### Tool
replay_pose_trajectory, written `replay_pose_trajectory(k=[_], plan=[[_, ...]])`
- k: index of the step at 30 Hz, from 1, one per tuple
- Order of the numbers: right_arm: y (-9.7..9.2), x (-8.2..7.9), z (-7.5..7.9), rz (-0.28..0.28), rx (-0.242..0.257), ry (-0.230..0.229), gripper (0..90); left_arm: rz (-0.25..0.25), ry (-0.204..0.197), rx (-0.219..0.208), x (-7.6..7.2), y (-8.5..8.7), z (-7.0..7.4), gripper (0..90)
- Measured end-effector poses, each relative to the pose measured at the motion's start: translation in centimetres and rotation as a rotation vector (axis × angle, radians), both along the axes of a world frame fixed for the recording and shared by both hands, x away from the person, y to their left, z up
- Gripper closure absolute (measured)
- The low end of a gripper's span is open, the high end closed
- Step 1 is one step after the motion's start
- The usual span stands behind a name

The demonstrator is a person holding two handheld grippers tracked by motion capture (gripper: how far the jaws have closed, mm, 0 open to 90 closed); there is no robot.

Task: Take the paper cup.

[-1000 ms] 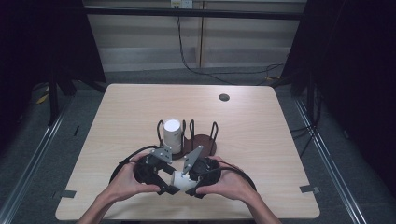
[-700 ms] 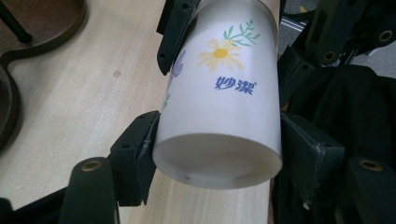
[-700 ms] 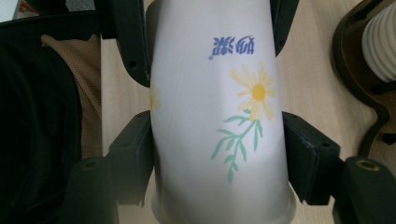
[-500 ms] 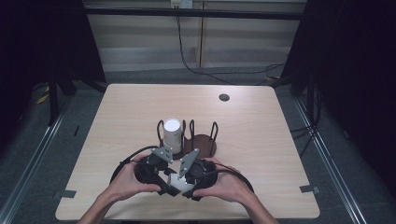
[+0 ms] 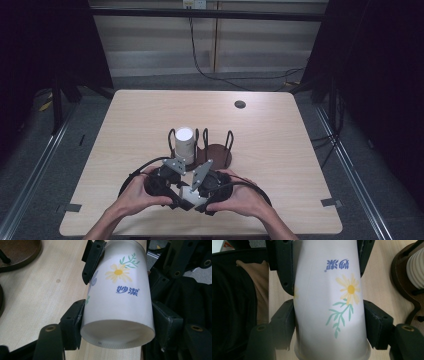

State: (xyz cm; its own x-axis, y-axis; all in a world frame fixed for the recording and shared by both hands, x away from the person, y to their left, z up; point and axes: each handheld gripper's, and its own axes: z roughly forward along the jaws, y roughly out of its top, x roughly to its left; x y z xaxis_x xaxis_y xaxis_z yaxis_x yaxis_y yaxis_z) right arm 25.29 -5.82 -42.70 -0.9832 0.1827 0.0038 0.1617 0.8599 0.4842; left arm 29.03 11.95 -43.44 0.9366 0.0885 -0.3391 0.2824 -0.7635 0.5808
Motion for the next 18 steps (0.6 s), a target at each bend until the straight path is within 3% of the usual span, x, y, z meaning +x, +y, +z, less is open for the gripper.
replay_pose_trajectory(k=[10, 18], plan=[[-0.16, 0.12, -0.06, 0.014, 0.009, 0.019, 30.5, -0.002, -0.007, 0.004, -0.15, -0.04, 0.15, 36.9], [-0.82, 0.41, -0.23, -0.024, 0.062, -0.003, 18.0, 0.008, -0.019, -0.009, -0.12, 0.14, 0.17, 36.9]])
